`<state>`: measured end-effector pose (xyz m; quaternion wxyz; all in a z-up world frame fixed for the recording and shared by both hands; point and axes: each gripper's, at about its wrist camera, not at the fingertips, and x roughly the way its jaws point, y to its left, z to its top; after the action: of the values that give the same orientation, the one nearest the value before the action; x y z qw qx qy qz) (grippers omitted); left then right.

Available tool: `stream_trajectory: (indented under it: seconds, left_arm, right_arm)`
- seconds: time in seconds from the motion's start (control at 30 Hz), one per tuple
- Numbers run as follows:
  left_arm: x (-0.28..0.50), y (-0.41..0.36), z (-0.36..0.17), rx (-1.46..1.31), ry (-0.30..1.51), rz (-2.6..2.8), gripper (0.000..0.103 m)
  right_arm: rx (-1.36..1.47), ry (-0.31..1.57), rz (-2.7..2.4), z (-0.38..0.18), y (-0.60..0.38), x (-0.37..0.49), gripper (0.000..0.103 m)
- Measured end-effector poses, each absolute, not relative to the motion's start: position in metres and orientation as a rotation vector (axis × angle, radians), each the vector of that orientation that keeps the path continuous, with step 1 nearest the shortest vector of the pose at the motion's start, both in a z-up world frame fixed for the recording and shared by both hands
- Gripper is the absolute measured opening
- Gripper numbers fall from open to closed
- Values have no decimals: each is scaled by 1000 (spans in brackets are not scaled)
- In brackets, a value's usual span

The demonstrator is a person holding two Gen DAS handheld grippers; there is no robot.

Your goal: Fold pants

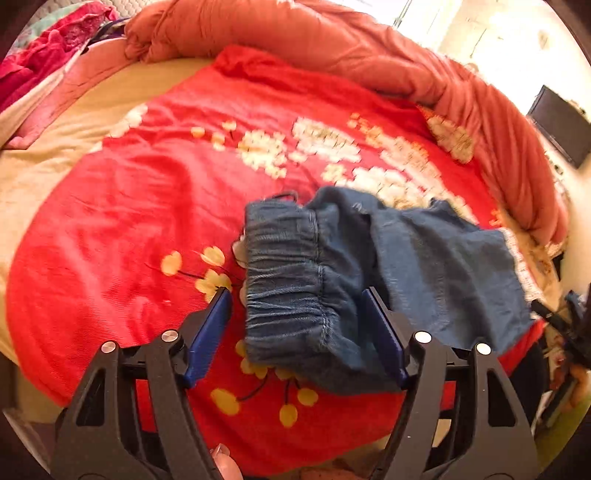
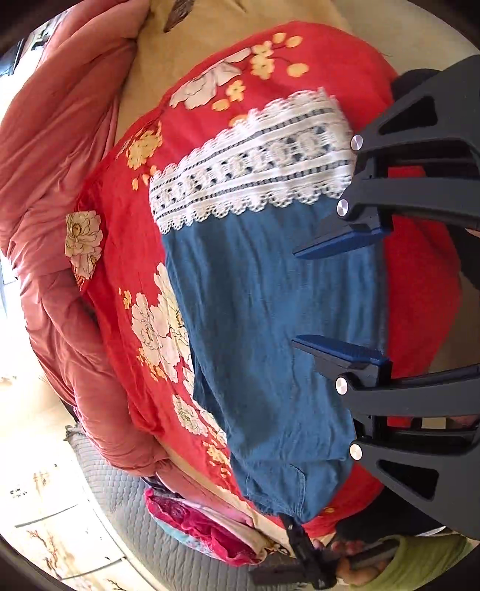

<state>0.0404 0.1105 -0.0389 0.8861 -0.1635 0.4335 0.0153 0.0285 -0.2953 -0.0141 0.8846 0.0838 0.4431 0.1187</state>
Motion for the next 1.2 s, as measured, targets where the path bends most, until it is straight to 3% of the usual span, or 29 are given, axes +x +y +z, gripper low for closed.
stream_trajectory:
  seconds: [0.03, 0.13, 0.3, 0.43, 0.53, 0.73, 0.87, 1.03, 1.13, 1.2]
  left_arm:
    - [43, 105, -44, -340, 907, 27, 39]
    - [40, 103, -39, -291, 891, 42, 34]
    - [34, 127, -27, -266, 885, 49, 34]
    - [36, 123, -47, -230, 925, 76, 45]
    - [31, 137, -39, -300, 895, 94, 63]
    - [9, 139, 21, -255, 757, 151, 64]
    - [44, 108, 45, -215, 733, 33, 64]
    - [116, 37, 45, -158, 792, -169, 64]
    - [157, -6, 35, -110, 845, -266, 64]
    - [181, -29, 22, -60, 889, -300, 64]
  right_arm:
    - [169, 928, 248, -16, -295, 33, 42]
    - [181, 979, 237, -28, -295, 42, 42]
    - [199, 1018, 217, -42, -305, 33, 42]
    - [204, 1016, 212, -46, -305, 31, 43]
    - [201, 1010, 226, -46, -306, 28, 43]
    - [251, 897, 264, -19, -318, 18, 44]
    - [232, 830, 268, 4, -322, 39, 46]
    - [166, 815, 285, 26, -305, 88, 52]
    - [138, 802, 316, 34, -292, 117, 63]
    - [131, 810, 305, 31, -286, 140, 63]
